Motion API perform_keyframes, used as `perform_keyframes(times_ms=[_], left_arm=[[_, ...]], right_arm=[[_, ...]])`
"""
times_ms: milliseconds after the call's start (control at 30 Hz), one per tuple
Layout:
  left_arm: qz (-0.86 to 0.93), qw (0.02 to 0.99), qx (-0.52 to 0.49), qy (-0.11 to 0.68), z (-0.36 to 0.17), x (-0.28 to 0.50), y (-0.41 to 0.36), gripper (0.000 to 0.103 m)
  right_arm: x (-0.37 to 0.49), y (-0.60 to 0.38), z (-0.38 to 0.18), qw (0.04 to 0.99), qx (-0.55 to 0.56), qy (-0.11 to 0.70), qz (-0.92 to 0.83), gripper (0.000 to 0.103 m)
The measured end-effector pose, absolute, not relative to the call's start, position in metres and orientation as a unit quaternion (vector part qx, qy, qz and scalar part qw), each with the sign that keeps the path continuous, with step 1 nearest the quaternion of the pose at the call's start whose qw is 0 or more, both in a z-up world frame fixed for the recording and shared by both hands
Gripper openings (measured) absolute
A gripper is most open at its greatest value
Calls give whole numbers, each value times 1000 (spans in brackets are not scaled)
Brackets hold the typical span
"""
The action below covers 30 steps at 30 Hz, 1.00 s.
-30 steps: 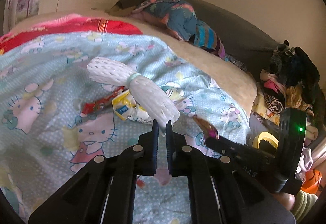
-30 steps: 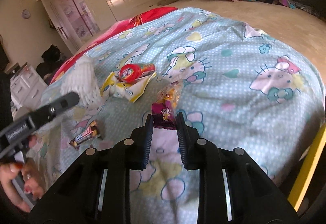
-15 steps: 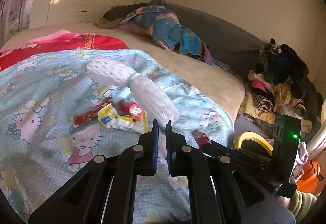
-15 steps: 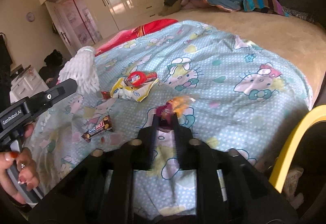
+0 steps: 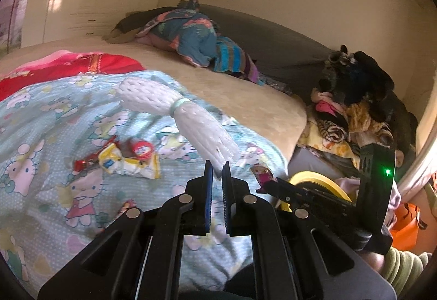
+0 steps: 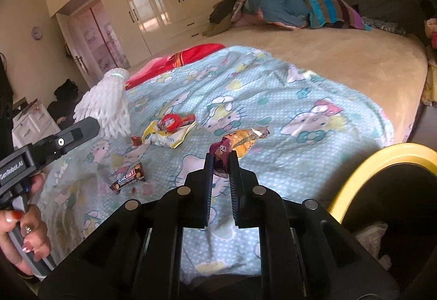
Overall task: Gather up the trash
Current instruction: 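Carry the foam net and pink wrapper over the bin with both tools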
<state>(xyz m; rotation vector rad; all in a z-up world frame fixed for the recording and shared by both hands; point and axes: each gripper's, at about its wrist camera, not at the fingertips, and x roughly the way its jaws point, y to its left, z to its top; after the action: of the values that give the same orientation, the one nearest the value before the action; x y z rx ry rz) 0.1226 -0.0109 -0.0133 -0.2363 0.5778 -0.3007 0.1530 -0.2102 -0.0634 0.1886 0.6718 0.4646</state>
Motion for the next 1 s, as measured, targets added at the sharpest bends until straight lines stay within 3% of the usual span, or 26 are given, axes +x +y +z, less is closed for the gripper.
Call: perform_keyframes(times_ms=[1000], left_arm=[[-240, 929, -44, 279, -3, 94, -98, 7]], right_arm=[[111, -306, -51, 930, 90, 316, 166, 8]])
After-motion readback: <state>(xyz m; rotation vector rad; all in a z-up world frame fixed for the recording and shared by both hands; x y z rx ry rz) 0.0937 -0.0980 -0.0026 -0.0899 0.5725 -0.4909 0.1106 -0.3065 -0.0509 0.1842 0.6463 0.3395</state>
